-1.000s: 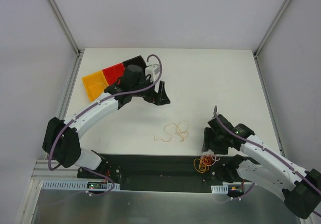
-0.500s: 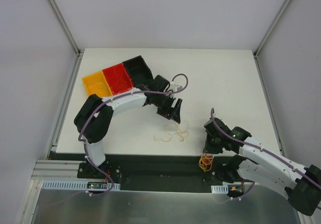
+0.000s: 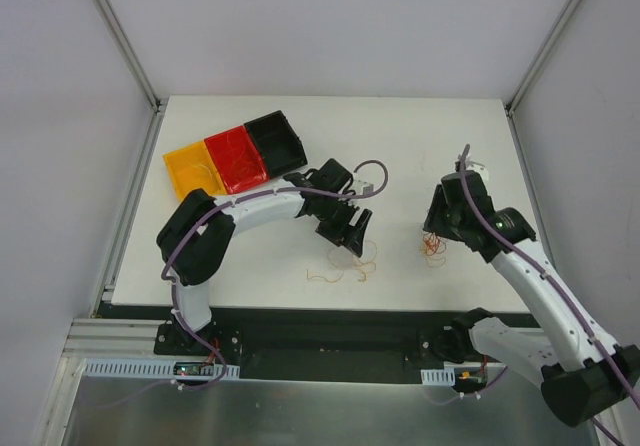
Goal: Untangle the cables
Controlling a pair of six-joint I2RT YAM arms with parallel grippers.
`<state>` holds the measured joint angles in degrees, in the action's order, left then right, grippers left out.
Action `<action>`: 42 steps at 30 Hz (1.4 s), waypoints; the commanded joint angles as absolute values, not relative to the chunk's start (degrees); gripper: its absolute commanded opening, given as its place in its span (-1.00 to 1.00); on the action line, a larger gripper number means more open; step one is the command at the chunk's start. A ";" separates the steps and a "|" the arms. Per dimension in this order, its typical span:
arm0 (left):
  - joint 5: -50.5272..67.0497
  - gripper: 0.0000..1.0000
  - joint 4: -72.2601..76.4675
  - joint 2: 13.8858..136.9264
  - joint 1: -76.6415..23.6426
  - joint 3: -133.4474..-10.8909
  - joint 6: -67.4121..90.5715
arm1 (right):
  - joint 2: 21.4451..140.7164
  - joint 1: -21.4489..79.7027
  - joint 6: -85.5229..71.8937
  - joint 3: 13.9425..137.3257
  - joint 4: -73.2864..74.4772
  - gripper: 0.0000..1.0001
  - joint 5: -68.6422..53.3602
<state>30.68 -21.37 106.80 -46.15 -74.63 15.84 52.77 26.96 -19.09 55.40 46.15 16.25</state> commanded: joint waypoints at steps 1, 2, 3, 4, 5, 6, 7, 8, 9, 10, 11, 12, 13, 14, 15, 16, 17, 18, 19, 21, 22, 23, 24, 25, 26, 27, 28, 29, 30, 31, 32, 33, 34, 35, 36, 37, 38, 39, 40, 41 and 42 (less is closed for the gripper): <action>20.77 0.50 -26.18 104.33 -48.60 -77.34 13.36 | 59.14 24.79 -10.99 56.51 44.65 0.21 16.70; 18.39 0.53 -27.06 104.50 -49.39 -77.69 13.36 | 60.28 24.70 -11.07 56.69 44.74 0.28 17.40; 16.19 0.54 -27.77 104.85 -50.09 -78.30 13.27 | 60.90 24.61 -11.34 57.04 44.48 0.32 17.84; 14.61 0.55 -28.38 105.03 -51.14 -78.66 13.27 | 61.26 24.61 -11.77 57.13 42.91 0.32 18.10; 12.07 0.57 -28.65 105.12 -52.11 -78.75 13.36 | 61.17 24.70 -12.73 57.30 40.98 0.34 18.19; 10.21 0.58 -28.83 105.38 -53.25 -78.66 13.45 | 60.91 24.52 -13.79 57.22 37.91 0.37 18.02; 8.46 0.61 -29.00 105.55 -54.22 -78.66 13.71 | 60.65 24.35 -15.36 57.13 34.23 0.37 17.93; 7.22 0.62 -29.09 105.64 -55.27 -78.66 13.88 | 60.56 24.08 -17.64 56.87 31.14 0.38 18.28; 5.47 0.63 -29.09 105.56 -56.07 -78.49 13.97 | 60.30 23.56 -19.58 56.17 26.94 0.39 18.63; 3.01 0.67 -29.09 105.38 -56.94 -78.23 14.15 | 60.29 23.03 -21.43 55.03 20.46 0.39 18.63; 1.07 0.68 -29.09 105.21 -57.82 -78.14 13.80 | 60.38 22.24 -22.23 53.71 15.87 0.40 18.72; -1.21 0.69 -29.18 104.68 -58.62 -78.05 13.54 | 60.64 21.80 -22.93 52.74 11.30 0.40 19.50; -2.71 0.71 -29.18 103.81 -58.88 -77.70 13.62 | 60.99 21.36 -23.20 52.04 8.55 0.40 20.90; -3.42 0.73 -29.01 102.58 -58.89 -77.09 14.06 | 61.34 20.40 -23.38 51.51 6.00 0.42 22.22; -4.47 0.76 -28.74 101.44 -58.97 -76.47 14.50 | 61.52 19.43 -23.12 50.81 4.24 0.42 23.19; -5.27 0.78 -28.39 100.03 -58.97 -75.77 14.76 | 61.61 18.64 -22.59 49.67 2.57 0.43 23.64; -6.14 0.81 -28.30 98.71 -58.89 -75.15 15.20 | 61.35 17.68 -20.50 48.09 0.29 0.44 23.29; -6.67 0.87 -28.30 97.74 -58.89 -74.62 15.81 | 61.26 17.14 -17.69 44.51 -4.09 0.45 22.16; -6.85 0.90 -28.30 96.69 -58.89 -74.10 16.69 | 61.09 16.36 -15.40 41.78 -7.96 0.45 21.45; -7.47 0.95 -27.95 95.28 -58.97 -72.17 19.93 | 60.82 13.64 -15.02 38.77 -8.88 0.46 19.17; -7.56 0.95 -27.43 94.84 -58.97 -71.11 22.13 | 60.30 11.45 -15.90 37.63 -9.14 0.46 16.64; -7.30 0.95 -26.55 94.75 -58.97 -70.23 24.32 | 59.94 9.77 -16.60 35.79 -10.88 0.46 13.91; -7.03 0.96 -25.76 95.01 -58.97 -69.53 26.09 | 59.77 8.02 -16.79 34.73 -13.51 0.46 11.97; -6.60 0.96 -25.23 95.44 -59.15 -69.09 28.19 | 60.03 7.13 -16.44 34.11 -15.28 0.46 10.47; -6.24 0.94 -24.62 95.88 -59.50 -69.08 29.60 | 60.38 6.34 -15.91 34.01 -16.25 0.46 9.50; -6.07 0.93 -23.74 96.41 -60.20 -69.00 30.58 | 60.90 5.72 -15.56 34.19 -16.43 0.46 8.88; -5.80 0.91 -22.69 96.94 -60.90 -69.08 31.11 | 61.17 5.28 -15.12 34.10 -17.04 0.46 8.18; -5.89 0.89 -21.81 97.64 -61.78 -69.34 31.55 | 61.26 4.93 -15.03 33.58 -17.83 0.46 7.39; -6.24 0.88 -21.62 98.34 -62.48 -69.78 32.42 | 61.26 4.57 -15.12 33.14 -18.71 0.46 6.69; -6.33 0.87 -21.62 98.96 -62.84 -69.79 34.43 | 61.26 4.31 -15.47 32.61 -19.50 0.46 6.07; -5.89 0.87 -21.53 99.40 -63.02 -69.79 35.32 | 61.35 3.61 -15.90 32.26 -20.38 0.46 5.19; -5.89 0.87 -21.27 99.67 -63.10 -69.61 36.99 | 61.61 3.26 -16.26 31.99 -20.83 0.46 4.05; -6.15 0.89 -21.10 99.58 -63.11 -69.35 38.13 | 61.70 2.82 -16.35 31.91 -20.83 0.46 3.61; -6.33 0.90 -20.92 99.41 -63.11 -69.08 39.10 | 61.61 2.29 -16.61 31.90 -20.92 0.46 3.17; -6.68 0.93 -20.92 99.40 -63.11 -69.08 40.33 | 61.52 2.02 -16.96 31.64 -21.00 0.46 2.90; -7.20 0.93 -20.92 99.32 -63.02 -68.82 42.34 | 61.35 1.67 -17.31 31.29 -21.35 0.46 2.64; -7.29 0.94 -20.92 99.23 -63.02 -68.56 44.63 | 61.09 1.32 -17.75 30.94 -21.71 0.45 2.29; -7.38 0.95 -21.09 98.97 -63.02 -67.86 47.35 | 60.91 1.06 -18.01 30.68 -22.06 0.46 2.02; -7.64 0.96 -21.01 98.53 -63.02 -66.89 50.51 | 60.65 0.71 -18.19 30.41 -22.15 0.46 1.93; -8.26 0.95 -21.01 98.18 -63.02 -66.36 53.32 | 60.30 0.53 -18.19 30.15 -22.50 0.46 1.76; -8.87 0.95 -21.01 97.83 -63.02 -65.57 55.35 | 60.12 0.35 -18.11 29.89 -22.59 0.46 1.76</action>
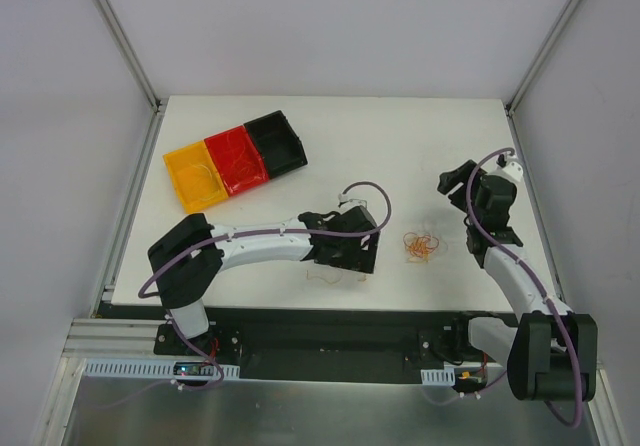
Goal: Untangle the cables
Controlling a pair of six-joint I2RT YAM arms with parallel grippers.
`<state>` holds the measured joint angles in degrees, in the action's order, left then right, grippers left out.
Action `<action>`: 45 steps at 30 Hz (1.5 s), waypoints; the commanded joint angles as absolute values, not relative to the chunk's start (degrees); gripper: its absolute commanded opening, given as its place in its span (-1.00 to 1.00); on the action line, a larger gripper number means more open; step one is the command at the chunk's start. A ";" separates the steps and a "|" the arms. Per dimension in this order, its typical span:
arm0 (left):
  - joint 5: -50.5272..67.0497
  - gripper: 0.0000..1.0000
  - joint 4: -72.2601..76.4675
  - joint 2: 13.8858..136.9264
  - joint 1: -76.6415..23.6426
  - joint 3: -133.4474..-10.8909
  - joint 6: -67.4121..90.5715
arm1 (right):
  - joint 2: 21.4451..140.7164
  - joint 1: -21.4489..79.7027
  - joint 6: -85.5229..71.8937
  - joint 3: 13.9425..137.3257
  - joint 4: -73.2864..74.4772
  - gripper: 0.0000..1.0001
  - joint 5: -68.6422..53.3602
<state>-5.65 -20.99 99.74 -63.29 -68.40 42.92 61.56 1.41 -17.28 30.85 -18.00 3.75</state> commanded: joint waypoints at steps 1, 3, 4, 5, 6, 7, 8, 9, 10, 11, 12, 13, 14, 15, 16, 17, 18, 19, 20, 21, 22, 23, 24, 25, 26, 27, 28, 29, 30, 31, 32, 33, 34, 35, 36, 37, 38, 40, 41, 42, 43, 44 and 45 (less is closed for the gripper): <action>-9.49 0.93 -21.01 97.56 -63.02 -65.13 57.72 | 60.03 0.26 -18.28 29.71 -22.67 0.46 1.76; -10.19 0.88 -21.01 97.30 -62.93 -64.43 61.85 | 59.94 0.26 -18.72 29.36 -23.11 0.46 1.58; -10.20 0.82 -21.01 97.29 -62.93 -64.25 63.96 | 60.12 0.26 -18.98 29.18 -23.46 0.46 1.32; -10.46 0.77 -20.92 97.12 -62.93 -64.07 65.90 | 60.38 0.18 -19.16 29.09 -23.81 0.46 0.88; -11.07 0.76 -20.92 97.03 -62.93 -64.25 66.96 | 60.55 0.18 -19.33 29.18 -24.17 0.45 0.62; -11.86 0.73 -20.92 97.29 -62.93 -64.60 67.06 | 60.82 0.26 -19.42 29.09 -24.34 0.46 0.62; -12.56 0.70 -21.00 97.47 -62.93 -64.95 67.15 | 61.26 0.18 -19.51 29.18 -24.43 0.45 0.62; -12.92 0.68 -20.92 97.56 -62.93 -65.30 67.15 | 61.35 0.26 -19.51 29.18 -24.52 0.45 0.62; -13.09 0.68 -20.92 97.91 -62.93 -65.74 67.06 | 61.61 0.26 -19.51 29.18 -24.61 0.45 0.62; -13.10 0.68 -20.92 98.43 -62.93 -66.09 66.89 | 61.70 0.18 -19.51 29.18 -24.70 0.45 0.62; -13.10 0.67 -20.92 99.05 -62.93 -66.53 66.54 | 61.61 0.18 -19.60 29.18 -24.78 0.45 0.62; -13.10 0.65 -20.92 100.01 -62.93 -67.06 65.92 | 61.61 0.18 -19.77 29.09 -24.79 0.46 0.62; -12.83 0.61 -21.09 100.98 -62.76 -67.58 65.13 | 61.70 0.18 -19.95 29.00 -24.96 0.45 -1.39; -12.57 0.54 -21.01 102.03 -62.75 -68.20 64.60 | 61.61 0.26 -20.13 28.92 -25.13 0.45 -1.49; -12.48 0.46 -20.92 102.82 -62.75 -68.90 63.64 | 61.70 0.18 -20.21 28.83 -25.40 0.45 -1.67; -12.65 0.34 -21.00 103.27 -62.84 -69.43 62.50 | 61.96 0.18 -20.30 28.83 -25.49 0.45 -1.84; -13.27 0.28 -21.01 103.62 -63.02 -70.13 60.92 | 62.05 0.18 -20.22 28.83 -25.49 0.45 -1.93; -13.71 0.25 -21.09 103.62 -63.02 -70.48 59.34 | 62.31 0.18 -20.21 29.00 -25.49 0.45 -2.11; -14.23 0.20 -21.18 103.36 -63.02 -70.84 58.11 | 62.58 0.26 -20.13 29.09 -25.58 0.45 -2.28; -14.76 0.20 -21.44 102.40 -63.10 -70.75 56.96 | 62.84 0.26 -20.21 29.18 -25.58 0.45 -2.37; -15.46 0.25 -21.88 101.26 -63.19 -70.32 56.26 | 63.02 0.18 -20.21 29.18 -25.58 0.46 -2.46; -16.25 0.34 -22.23 99.51 -63.37 -69.70 56.16 | 63.10 0.26 -20.39 29.27 -25.58 0.45 -2.72; -16.61 0.41 -22.85 97.84 -63.46 -69.09 56.42 | 63.19 0.26 -20.39 29.27 -25.66 0.46 -2.90; -16.70 0.53 -23.55 95.65 -63.46 -67.86 57.47 | 63.28 -0.95 -20.56 29.27 -25.66 0.45 -2.90; -16.53 0.68 -24.25 93.71 -63.46 -66.02 59.22 | 63.37 -0.97 -20.65 29.27 -25.75 0.45 -3.07; -15.83 0.76 -24.95 91.52 -63.46 -64.44 61.59 | 63.46 -0.97 -20.74 29.35 -25.75 0.45 -3.16; -14.86 0.82 -25.40 88.80 -63.46 -62.77 63.79 | 63.63 -0.97 -20.74 29.44 -25.84 0.45 -3.43; -13.55 0.88 -25.49 86.86 -63.46 -60.93 66.24 | 63.81 -0.97 -20.74 29.44 -26.01 0.45 -3.60; -12.58 0.91 -25.66 85.36 -63.46 -59.52 68.10 | 63.90 -0.97 -20.83 29.53 -25.93 0.45 -3.69; -11.61 0.92 -25.84 83.69 -63.46 -58.11 70.73 | 63.98 -0.97 -20.92 29.53 -26.01 0.45 -3.78; -10.64 0.95 -25.84 82.54 -63.46 -56.96 72.75 | 64.07 -0.97 -21.09 29.53 -26.19 0.45 -3.95; -9.85 0.98 -25.84 81.57 -63.46 -55.82 74.69 | 64.07 -0.97 -21.35 29.36 -26.37 0.45 -4.04; -8.80 0.98 -25.93 81.13 -63.46 -55.11 77.23 | 64.16 -0.97 -21.44 29.27 -26.63 0.45 -4.22; -7.48 0.98 -25.84 81.38 -63.28 -54.85 79.78 | 64.33 -0.97 -21.62 29.18 -26.72 0.45 -4.22; -5.82 0.98 -26.01 82.52 -63.02 -55.45 81.54 | 64.42 -1.05 -21.62 29.18 -26.89 0.44 -4.31; -3.36 0.98 -26.10 83.92 -62.76 -56.16 82.95 | 64.51 -0.97 -21.71 29.18 -26.89 0.44 -4.31; -1.08 0.98 -25.93 85.94 -62.41 -57.29 83.40 | 64.51 -0.97 -21.62 29.18 -26.89 0.44 -4.31; 1.65 0.98 -26.10 89.81 -62.31 -60.10 82.45 | 64.25 -0.97 -21.36 29.09 -26.89 0.44 -4.31; 1.67 0.98 -26.10 91.30 -62.23 -60.90 82.96 | 64.16 -1.05 -21.18 29.00 -26.89 0.44 -4.13; 0.97 0.98 -26.02 91.93 -62.23 -61.26 83.75 | 63.81 -1.05 -21.09 28.83 -26.89 0.45 -4.04; 0.36 0.98 -25.84 92.63 -62.23 -62.04 83.76 | 63.63 -1.05 -21.01 28.74 -26.98 0.44 -3.96; -1.65 0.98 -25.84 93.68 -62.05 -62.66 83.50 | 63.46 -1.14 -21.01 28.65 -26.98 0.44 -3.87; -2.02 0.97 -25.84 94.39 -61.70 -63.01 83.58 | 63.37 -1.14 -21.01 28.57 -27.07 0.44 -3.87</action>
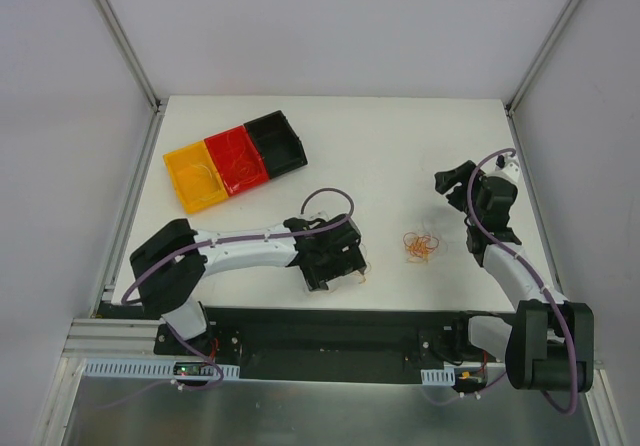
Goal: Untangle the cables
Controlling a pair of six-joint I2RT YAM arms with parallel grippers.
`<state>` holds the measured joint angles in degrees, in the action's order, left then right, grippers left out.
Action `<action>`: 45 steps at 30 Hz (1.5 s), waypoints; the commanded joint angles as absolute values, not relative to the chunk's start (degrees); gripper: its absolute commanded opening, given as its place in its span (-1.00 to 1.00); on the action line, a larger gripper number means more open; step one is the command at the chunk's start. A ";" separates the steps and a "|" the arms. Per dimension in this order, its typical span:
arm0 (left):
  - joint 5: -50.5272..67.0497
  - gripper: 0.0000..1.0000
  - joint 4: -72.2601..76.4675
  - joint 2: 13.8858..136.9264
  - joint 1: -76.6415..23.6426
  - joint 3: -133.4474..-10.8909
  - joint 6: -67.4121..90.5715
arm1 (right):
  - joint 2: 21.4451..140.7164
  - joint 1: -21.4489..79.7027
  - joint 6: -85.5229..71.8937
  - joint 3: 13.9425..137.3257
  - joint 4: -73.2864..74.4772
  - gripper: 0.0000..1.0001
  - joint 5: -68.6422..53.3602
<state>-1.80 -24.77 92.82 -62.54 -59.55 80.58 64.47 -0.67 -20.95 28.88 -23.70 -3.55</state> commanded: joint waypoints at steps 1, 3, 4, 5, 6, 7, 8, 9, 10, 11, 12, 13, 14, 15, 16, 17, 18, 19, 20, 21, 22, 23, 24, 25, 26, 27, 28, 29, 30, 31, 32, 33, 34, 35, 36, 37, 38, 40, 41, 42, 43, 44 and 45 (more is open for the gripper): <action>-2.37 0.97 -25.84 95.44 -61.44 -63.71 83.76 | 63.37 -1.23 -21.01 28.48 -27.16 0.44 -3.87; -2.46 0.95 -25.75 97.81 -60.82 -65.38 82.89 | 63.46 -1.41 -21.09 28.56 -27.16 0.44 -4.04; -2.46 0.92 -25.66 99.13 -60.47 -66.52 82.62 | 63.54 -1.41 -21.01 28.65 -27.16 0.44 -4.13; -2.63 0.89 -25.66 100.10 -60.38 -67.32 82.10 | 63.72 -1.49 -21.01 28.65 -27.25 0.44 -4.30; -2.64 0.83 -25.66 101.15 -60.03 -68.11 82.09 | 63.81 -1.58 -21.09 28.65 -27.25 0.44 -4.39; -2.38 0.78 -25.66 102.03 -59.77 -68.55 82.44 | 63.98 -1.67 -21.18 28.65 -27.33 0.44 -4.48; -2.03 0.73 -25.75 102.56 -59.59 -68.82 82.79 | 64.07 -1.76 -21.27 28.65 -27.42 0.45 -4.74; -1.93 0.67 -25.75 103.18 -59.42 -68.99 83.40 | 64.16 -1.76 -21.36 28.65 -27.51 0.44 -4.83; -1.93 0.58 -25.75 103.62 -59.41 -69.08 83.58 | 64.33 -1.84 -21.44 28.57 -27.60 0.44 -4.92; -1.93 0.46 -26.01 104.15 -59.41 -69.34 84.02 | 64.51 -1.93 -21.53 28.74 -27.60 0.44 -4.92; -1.93 0.41 -26.19 104.41 -59.41 -69.35 84.72 | 64.60 -2.02 -21.62 28.74 -27.60 0.44 -5.01; -2.37 0.36 -26.28 104.68 -59.41 -69.35 85.07 | 64.69 -2.02 -21.62 28.74 -27.68 0.44 -5.10; -2.55 0.25 -26.71 105.03 -59.41 -69.61 85.17 | 64.77 -2.11 -21.62 28.83 -27.69 0.44 -5.18; -2.90 0.20 -26.89 105.38 -59.41 -69.87 85.25 | 64.78 -2.11 -21.71 28.83 -27.69 0.44 -5.27; -3.07 0.18 -26.98 105.64 -59.41 -70.13 85.25 | 64.86 -2.20 -21.80 28.83 -27.69 0.44 -5.27; -3.25 0.15 -27.07 106.08 -59.41 -70.48 84.99 | 64.95 -2.28 -21.88 28.83 -27.69 0.44 -5.36; -3.43 0.05 -27.16 106.52 -59.41 -70.75 84.82 | 65.04 -2.29 -21.97 28.83 -27.69 0.44 -5.36; -3.43 -0.08 -27.33 106.87 -59.41 -70.93 84.81 | 65.13 -2.29 -22.06 28.92 -27.77 0.43 -5.45; -3.69 -0.18 -27.33 107.05 -59.41 -71.01 84.55 | 65.30 -2.29 -22.06 28.92 -27.77 0.44 -5.54; -4.04 -0.32 -27.33 107.14 -59.41 -71.02 84.38 | 65.30 -2.29 -22.06 28.92 -27.77 0.43 -5.62; -4.65 -0.51 -27.42 107.05 -59.41 -71.02 83.85 | 65.39 -2.29 -22.06 28.92 -27.77 0.44 -5.62; -5.62 -0.66 -27.51 106.70 -59.41 -71.02 83.15 | 65.30 -2.37 -22.06 28.92 -27.77 0.44 -5.63; -6.50 -0.84 -27.51 106.18 -59.41 -70.93 82.45 | 65.22 -2.37 -22.06 28.92 -27.77 0.43 -5.63; -7.81 -1.00 -27.42 105.56 -59.41 -70.84 81.40 | 65.21 -2.37 -21.97 28.83 -27.86 0.43 -5.54; -8.87 -1.00 -27.51 104.43 -59.41 -70.84 80.17 | 65.21 -2.37 -22.06 28.83 -27.86 0.44 -5.54; -10.10 -1.00 -27.42 103.46 -59.41 -71.10 78.07 | 65.21 -2.37 -22.15 28.83 -27.86 0.43 -5.54; -11.15 -1.00 -27.51 102.75 -59.24 -71.45 75.35 | 65.30 -2.37 -22.15 28.83 -27.86 0.43 -5.62; -11.86 -1.00 -27.60 101.70 -58.89 -71.89 72.89 | 65.39 -2.46 -22.15 28.83 -27.86 0.43 -5.62; -11.95 -1.00 -27.60 100.91 -58.28 -72.24 69.73 | 65.39 -2.46 -21.97 28.92 -27.77 0.43 -5.71; -11.69 -1.00 -27.60 100.03 -57.49 -72.68 66.65 | 65.48 -2.46 -22.06 28.92 -27.86 0.43 -5.71; -10.73 -1.00 -27.68 99.06 -56.18 -73.21 61.75 | 65.57 -2.46 -22.06 29.00 -27.77 0.43 -5.71; -9.07 -1.00 -27.69 98.27 -54.42 -73.56 57.52 | 65.74 -2.46 -22.06 29.00 -27.86 0.43 -5.80; -7.75 -1.00 -27.77 97.13 -52.93 -73.91 53.83 | 65.92 -2.46 -22.06 29.00 -27.86 0.43 -5.80; -6.26 -1.00 -27.69 95.90 -50.91 -74.18 49.87 | 65.92 -2.55 -22.06 29.09 -27.86 0.43 -5.89; -5.11 -1.00 -27.69 94.93 -49.32 -74.44 46.18 | 66.09 -2.55 -21.97 29.09 -27.86 0.43 -5.98; -5.01 -1.00 -27.69 93.79 -47.65 -75.14 42.05 | 66.18 -2.55 -22.15 29.18 -27.86 0.43 -6.06; -5.79 -1.00 -27.69 92.91 -46.33 -75.67 37.92 | 66.36 -2.64 -22.15 29.18 -27.86 0.43 -6.06; -7.64 -1.00 -27.77 91.15 -42.82 -76.99 31.23 | 66.62 -2.64 -22.32 29.35 -27.86 0.43 -6.24; -8.69 -1.00 -27.86 90.62 -40.71 -77.51 28.94 | 66.80 -2.64 -22.41 29.44 -27.86 0.43 -6.33; -8.53 -1.00 -27.77 90.27 -38.69 -78.91 27.35 | 67.06 -2.64 -22.41 29.53 -27.86 0.44 -6.50; -6.52 -1.00 -27.51 90.09 -36.24 -80.06 25.16 | 67.23 -2.64 -22.41 29.71 -27.95 0.43 -6.59; -3.89 -1.00 -26.38 90.61 -34.30 -81.63 22.44 | 67.50 -2.64 -22.41 29.79 -27.95 0.43 -6.68; -1.34 -1.00 -25.76 91.31 -32.45 -83.65 19.19 | 67.67 -2.64 -22.41 29.88 -28.04 0.43 -6.77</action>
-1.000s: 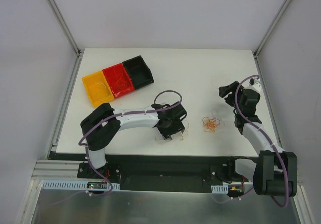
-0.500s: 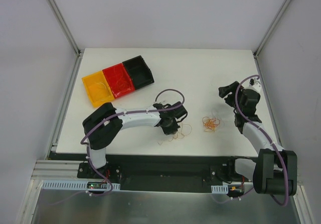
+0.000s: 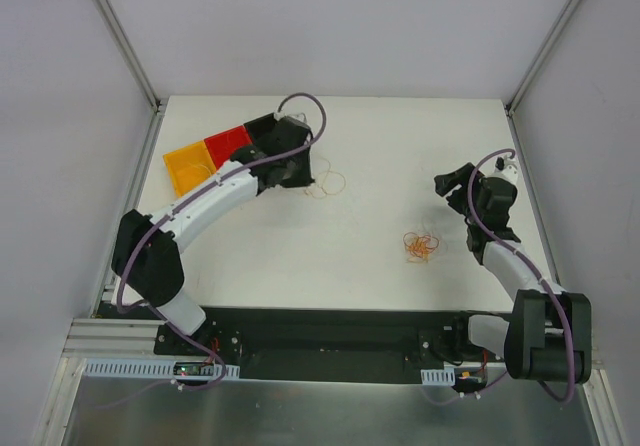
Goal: Untangle the cables
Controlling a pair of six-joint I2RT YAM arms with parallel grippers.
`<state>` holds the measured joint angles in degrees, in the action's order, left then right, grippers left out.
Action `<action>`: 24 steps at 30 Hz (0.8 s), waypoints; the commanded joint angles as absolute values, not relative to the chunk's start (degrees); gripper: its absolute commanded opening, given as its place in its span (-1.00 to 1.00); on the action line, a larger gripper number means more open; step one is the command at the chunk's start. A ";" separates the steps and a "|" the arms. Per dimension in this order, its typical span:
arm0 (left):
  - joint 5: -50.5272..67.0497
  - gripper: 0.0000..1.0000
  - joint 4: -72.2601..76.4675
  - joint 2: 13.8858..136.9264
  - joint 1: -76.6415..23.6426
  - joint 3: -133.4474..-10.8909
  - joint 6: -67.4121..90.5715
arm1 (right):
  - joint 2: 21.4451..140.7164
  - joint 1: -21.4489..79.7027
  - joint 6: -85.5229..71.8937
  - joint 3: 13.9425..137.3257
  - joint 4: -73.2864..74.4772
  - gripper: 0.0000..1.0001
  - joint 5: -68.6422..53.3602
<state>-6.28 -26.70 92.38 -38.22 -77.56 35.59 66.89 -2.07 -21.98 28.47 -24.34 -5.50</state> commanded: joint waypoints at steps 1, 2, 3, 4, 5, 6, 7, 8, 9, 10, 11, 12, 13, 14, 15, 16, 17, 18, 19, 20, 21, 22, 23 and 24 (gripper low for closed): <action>-0.19 -1.00 -25.67 92.88 -30.95 -85.67 16.64 | 68.02 -2.64 -22.50 29.97 -28.12 0.43 -6.85; 1.91 -1.00 -25.40 94.47 -29.72 -87.78 13.74 | 68.20 -2.64 -22.50 30.14 -28.12 0.43 -6.94; 4.89 -1.00 -25.49 96.22 -28.49 -89.89 11.27 | 68.38 -2.64 -22.41 30.32 -28.12 0.43 -7.03; 6.84 -1.00 -25.31 97.72 -27.43 -91.91 9.68 | 68.64 -2.72 -22.41 30.41 -28.12 0.43 -7.12; 9.29 -1.00 -25.14 99.30 -26.12 -93.67 8.62 | 68.82 -2.72 -22.41 30.58 -28.12 0.43 -7.21; 11.75 -1.00 -24.35 100.62 -24.80 -94.91 8.09 | 68.99 -2.72 -22.41 30.67 -28.12 0.43 -7.21; 13.52 -1.00 -23.91 102.20 -23.57 -96.31 7.82 | 69.08 -2.72 -22.41 30.76 -28.12 0.43 -7.21; 15.62 -1.00 -23.56 103.87 -22.16 -98.24 7.65 | 69.34 -2.81 -22.41 30.85 -28.12 0.43 -7.29; 16.60 -1.00 -23.47 105.54 -21.02 -100.00 7.47 | 69.52 -2.81 -22.41 30.94 -28.12 0.43 -7.38; 17.92 -1.00 -23.38 107.30 -19.79 -102.11 7.30 | 69.70 -2.81 -22.33 30.85 -28.21 0.43 -7.47; 18.71 -1.00 -23.38 108.79 -18.73 -103.69 7.12 | 69.87 -2.90 -22.41 31.02 -28.21 0.43 -7.73; 18.98 -1.00 -23.47 110.29 -17.50 -105.54 7.21 | 70.05 -2.90 -22.41 31.20 -28.21 0.42 -7.91; 19.59 -1.00 -23.38 111.26 -16.27 -106.43 8.16 | 70.31 -2.99 -22.41 31.20 -28.21 0.43 -7.91; 21.77 -1.00 -22.60 112.31 -15.30 -107.04 8.61 | 70.40 -2.99 -22.50 31.29 -28.30 0.43 -8.08; 25.02 -1.00 -21.72 113.89 -14.16 -107.75 8.79 | 70.57 -3.08 -22.59 31.38 -28.30 0.43 -8.17; 28.96 -1.00 -21.01 115.47 -12.76 -108.71 9.14 | 70.66 -3.08 -22.67 31.46 -28.39 0.43 -8.35; 32.22 -1.00 -20.83 117.49 -11.87 -110.11 9.92 | 70.75 -3.08 -22.68 31.46 -28.48 0.43 -8.44; 36.17 -1.00 -20.48 119.60 -10.82 -111.34 11.15 | 70.93 -3.08 -22.76 31.55 -28.56 0.43 -8.52; 39.43 -1.00 -20.13 121.10 -9.85 -112.14 12.38 | 71.10 -3.08 -22.76 31.55 -28.65 0.43 -8.61; 40.77 -1.00 -19.60 122.68 -9.15 -112.50 13.87 | 71.19 -3.16 -22.85 31.55 -28.65 0.43 -8.70; 41.74 -1.00 -18.73 123.48 -8.36 -112.33 15.02 | 71.37 -3.25 -22.85 31.55 -28.65 0.43 -8.70; 42.44 -1.00 -17.76 124.36 -7.83 -111.80 15.64 | 71.54 -3.25 -22.85 31.64 -28.74 0.43 -8.79; 42.36 -1.00 -17.23 124.71 -7.21 -111.10 16.08 | 71.63 -3.25 -22.94 31.64 -28.74 0.43 -8.96; 41.84 -1.00 -16.79 124.89 -6.69 -110.40 16.43 | 71.80 -3.25 -22.94 31.64 -28.74 0.43 -9.05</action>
